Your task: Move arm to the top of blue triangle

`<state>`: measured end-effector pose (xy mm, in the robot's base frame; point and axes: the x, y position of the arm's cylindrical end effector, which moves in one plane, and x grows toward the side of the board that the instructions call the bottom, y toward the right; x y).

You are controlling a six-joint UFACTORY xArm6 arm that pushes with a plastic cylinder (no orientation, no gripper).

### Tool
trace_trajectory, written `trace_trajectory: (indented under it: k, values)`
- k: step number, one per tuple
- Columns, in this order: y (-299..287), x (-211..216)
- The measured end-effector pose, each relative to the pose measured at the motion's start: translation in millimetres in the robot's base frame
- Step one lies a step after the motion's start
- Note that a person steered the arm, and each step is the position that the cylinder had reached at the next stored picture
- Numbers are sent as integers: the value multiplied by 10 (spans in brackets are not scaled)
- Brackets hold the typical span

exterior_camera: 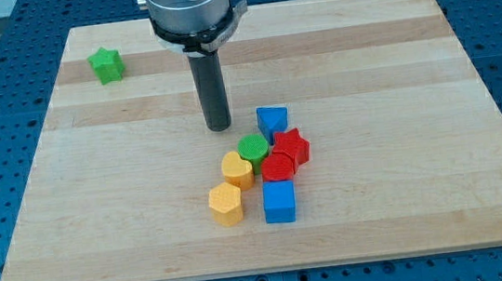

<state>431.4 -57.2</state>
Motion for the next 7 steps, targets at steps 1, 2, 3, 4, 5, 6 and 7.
trace_trajectory:
  k: [1,2,3,4,5,6,7]
  values:
    - [177,180]
    - [854,302]
    - [1508,312]
    - [1821,312]
    - [1821,313]
    - [1821,313]
    - [1904,275]
